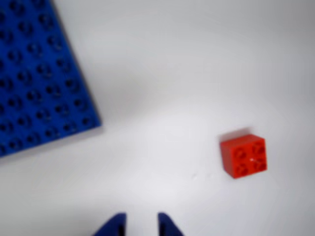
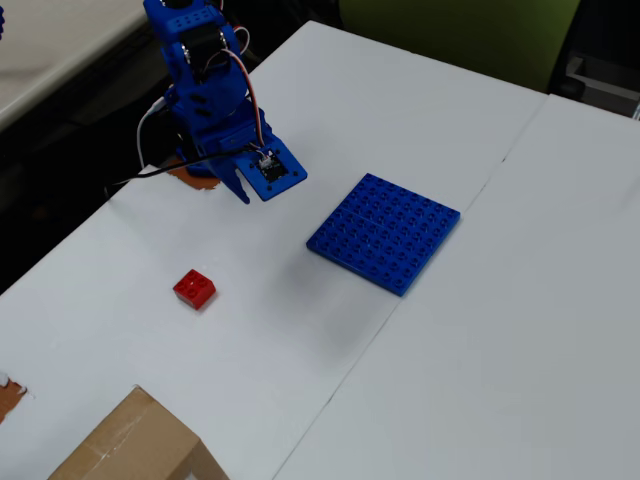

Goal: Pick up the 2x2 red block and go up the 8x8 blue block.

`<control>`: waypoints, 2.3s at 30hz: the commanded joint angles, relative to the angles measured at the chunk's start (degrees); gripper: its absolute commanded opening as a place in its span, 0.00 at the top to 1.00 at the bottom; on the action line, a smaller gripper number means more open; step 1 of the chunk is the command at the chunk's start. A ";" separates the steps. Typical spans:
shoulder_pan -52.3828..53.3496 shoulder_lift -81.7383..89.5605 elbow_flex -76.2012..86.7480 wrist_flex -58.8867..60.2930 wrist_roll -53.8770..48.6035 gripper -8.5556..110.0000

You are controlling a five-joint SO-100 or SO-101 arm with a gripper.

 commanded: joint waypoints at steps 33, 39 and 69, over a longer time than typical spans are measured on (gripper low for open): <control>23.82 -23.12 -4.66 -24.61 -43.95 0.71; 24.79 -24.87 -4.66 -26.81 -45.09 0.70; 25.05 -29.00 -4.57 -28.65 -46.32 0.77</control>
